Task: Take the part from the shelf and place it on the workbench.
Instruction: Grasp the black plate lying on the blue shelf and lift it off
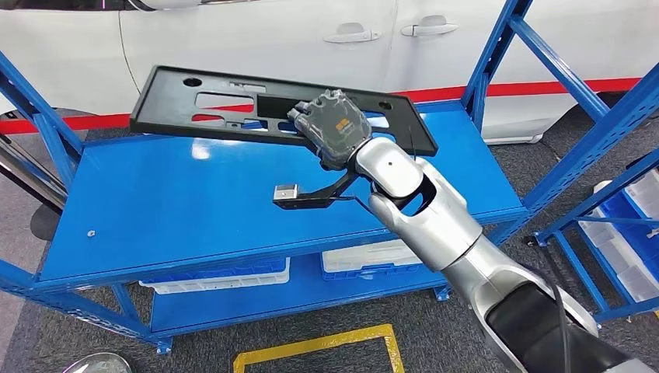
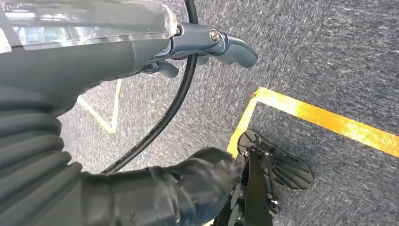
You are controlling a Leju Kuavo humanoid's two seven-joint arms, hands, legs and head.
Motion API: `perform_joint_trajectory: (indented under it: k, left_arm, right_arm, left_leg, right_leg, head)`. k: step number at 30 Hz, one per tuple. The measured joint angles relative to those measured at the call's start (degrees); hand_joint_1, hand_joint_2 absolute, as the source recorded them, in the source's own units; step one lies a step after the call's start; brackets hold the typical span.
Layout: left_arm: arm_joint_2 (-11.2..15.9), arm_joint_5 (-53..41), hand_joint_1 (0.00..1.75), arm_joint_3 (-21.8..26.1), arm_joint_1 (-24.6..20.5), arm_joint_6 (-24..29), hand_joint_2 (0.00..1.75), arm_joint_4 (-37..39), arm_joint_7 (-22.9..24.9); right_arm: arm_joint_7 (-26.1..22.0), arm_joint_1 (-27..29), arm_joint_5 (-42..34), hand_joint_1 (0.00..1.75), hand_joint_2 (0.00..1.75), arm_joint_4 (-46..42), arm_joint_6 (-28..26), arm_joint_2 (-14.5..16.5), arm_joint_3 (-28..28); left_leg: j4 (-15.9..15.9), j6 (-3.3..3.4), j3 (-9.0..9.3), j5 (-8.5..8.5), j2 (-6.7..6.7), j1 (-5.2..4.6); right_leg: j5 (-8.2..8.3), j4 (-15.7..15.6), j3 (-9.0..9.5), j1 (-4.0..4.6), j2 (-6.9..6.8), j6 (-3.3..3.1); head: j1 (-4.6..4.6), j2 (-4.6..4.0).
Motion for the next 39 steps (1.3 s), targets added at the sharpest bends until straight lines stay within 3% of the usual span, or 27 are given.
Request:
perform_joint_trajectory:
  k: [15,33,39]
  left_arm:
    - [-0.12,-0.22,0.0,1.42,-0.05,-0.9,1.75,0.0,-1.34]
    - [-0.12,-2.78,0.0,1.44,-0.16,0.14,1.75,0.0,-1.36]
    - [-0.1,-3.54,0.0,1.44,-0.23,-0.01,1.75,0.0,-1.33]
  right_arm:
    - [0.79,-3.36,1.98,1.75,1.75,-10.47,1.84,-4.64,0.07]
    - [0.26,-2.98,0.67,1.75,1.75,-11.62,1.57,-6.12,0.39]
    - [-0.68,-2.96,-0.35,1.75,1.75,-11.53,2.51,-6.42,1.03]
  left_leg:
    - [0.0,0.0,0.0,0.0,-0.02,-0.01]
    - [0.0,0.0,0.0,0.0,-0.02,-0.01]
    - [0.31,0.31,-0.1,-0.25,-0.04,-0.36]
  right_leg:
    - [0.0,-0.01,0.03,-0.01,-0.03,0.0]
    - [0.0,-0.01,0.02,0.0,-0.02,0.0]
    - [-0.05,-0.07,0.07,-0.39,-0.03,0.35]
  head:
    - [-0.01,0.0]
    - [-0.01,0.0]
    - [-0.02,0.0]
